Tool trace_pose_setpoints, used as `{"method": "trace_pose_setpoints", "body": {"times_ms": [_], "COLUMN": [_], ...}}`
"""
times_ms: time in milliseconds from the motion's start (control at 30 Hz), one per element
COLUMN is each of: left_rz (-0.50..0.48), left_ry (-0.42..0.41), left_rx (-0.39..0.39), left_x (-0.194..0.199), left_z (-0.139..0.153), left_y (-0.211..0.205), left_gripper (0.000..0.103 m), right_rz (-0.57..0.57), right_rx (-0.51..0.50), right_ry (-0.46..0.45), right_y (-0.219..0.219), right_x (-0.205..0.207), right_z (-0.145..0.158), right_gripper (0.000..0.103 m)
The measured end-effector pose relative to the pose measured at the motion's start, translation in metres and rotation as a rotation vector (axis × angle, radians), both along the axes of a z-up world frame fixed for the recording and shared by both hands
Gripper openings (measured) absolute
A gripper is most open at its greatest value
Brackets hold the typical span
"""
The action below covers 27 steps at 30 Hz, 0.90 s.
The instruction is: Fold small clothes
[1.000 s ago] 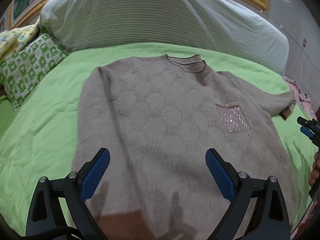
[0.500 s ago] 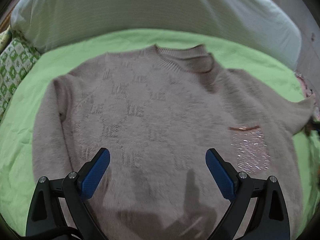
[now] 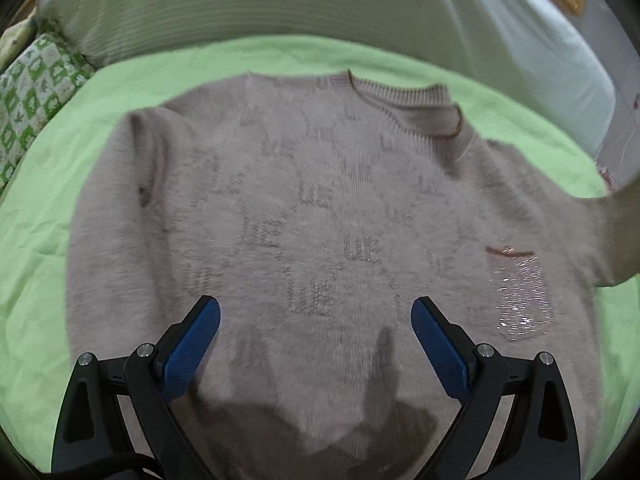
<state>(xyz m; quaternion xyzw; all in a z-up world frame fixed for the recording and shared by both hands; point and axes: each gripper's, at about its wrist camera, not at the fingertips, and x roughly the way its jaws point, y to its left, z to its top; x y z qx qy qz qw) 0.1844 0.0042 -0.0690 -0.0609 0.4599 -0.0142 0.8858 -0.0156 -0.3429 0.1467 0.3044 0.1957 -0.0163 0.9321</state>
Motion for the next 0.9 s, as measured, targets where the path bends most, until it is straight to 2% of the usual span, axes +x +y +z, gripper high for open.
{"method": "trace_pose_setpoints", "body": {"times_ms": [100,167,233,267,300,333,400,433,467,600,667,733,800,900], "left_rz": [0.016,0.024,0.030,0.033,0.034,0.036,0.043,0.046,0.049,0.092,0.146,0.176,0.218,0.239], "left_ry": [-0.014,-0.012,-0.010,-0.009,-0.006,-0.002,0.009,0.016,0.026,0.062,0.078,0.088,0.110,0.102], "left_rx": [-0.045,-0.057,-0.059,-0.069,-0.079,-0.093,-0.124,-0.138,-0.155,-0.142,-0.216,-0.259,-0.238,-0.218], "left_x": [-0.009,-0.012,-0.015,-0.016,-0.019,-0.017,-0.012,-0.010,-0.005,0.009,0.013,0.021,0.033,0.039], "left_z": [0.010,0.014,0.016,0.015,0.016,0.015,0.009,0.007,0.003,-0.011,-0.016,-0.019,-0.020,-0.019], "left_y": [0.011,0.016,0.020,0.023,0.026,0.028,0.030,0.030,0.029,0.026,0.034,0.040,0.044,0.049], "left_gripper": [0.097,0.097,0.097,0.097,0.097,0.097,0.097,0.097,0.097,0.097,0.097,0.097,0.096,0.082], "right_rz": [0.239,0.397,0.558,0.579,0.585,0.579,0.533,0.486,0.412,0.188,0.103,0.058,0.053,0.089], "right_rx": [-0.010,0.027,0.038,0.027,0.021,0.025,0.038,0.040,0.039,0.085,0.092,0.066,0.042,-0.015], "right_ry": [-0.017,0.004,0.087,0.123,0.140,0.142,0.154,0.165,0.185,0.257,0.292,0.316,0.336,0.370], "right_y": [0.093,0.154,0.208,0.224,0.233,0.231,0.214,0.203,0.181,0.106,0.077,0.066,0.061,0.069], "right_x": [0.080,0.133,0.177,0.184,0.187,0.185,0.173,0.161,0.152,0.115,0.109,0.115,0.124,0.158], "right_z": [0.011,0.002,-0.018,-0.028,-0.038,-0.047,-0.063,-0.075,-0.086,-0.126,-0.143,-0.156,-0.166,-0.178], "right_gripper": [0.010,0.015,0.028,0.037,0.041,0.044,0.059,0.061,0.062,0.062,0.062,0.062,0.062,0.062]}}
